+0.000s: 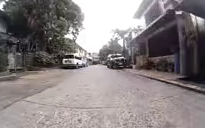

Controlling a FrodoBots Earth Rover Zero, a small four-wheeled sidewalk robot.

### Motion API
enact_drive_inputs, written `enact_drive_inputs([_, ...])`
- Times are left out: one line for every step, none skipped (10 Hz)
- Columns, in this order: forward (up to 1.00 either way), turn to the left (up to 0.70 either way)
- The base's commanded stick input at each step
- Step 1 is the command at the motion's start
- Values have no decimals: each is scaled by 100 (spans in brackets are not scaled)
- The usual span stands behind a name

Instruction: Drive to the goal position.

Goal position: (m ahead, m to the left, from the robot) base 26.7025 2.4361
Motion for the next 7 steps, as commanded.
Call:
enact_drive_inputs([70,0])
enact_drive_inputs([70,0])
enact_drive_inputs([70,27])
enact_drive_inputs([70,27])
enact_drive_inputs([70,6])
enact_drive_inputs([70,0])
enact_drive_inputs([70,0])
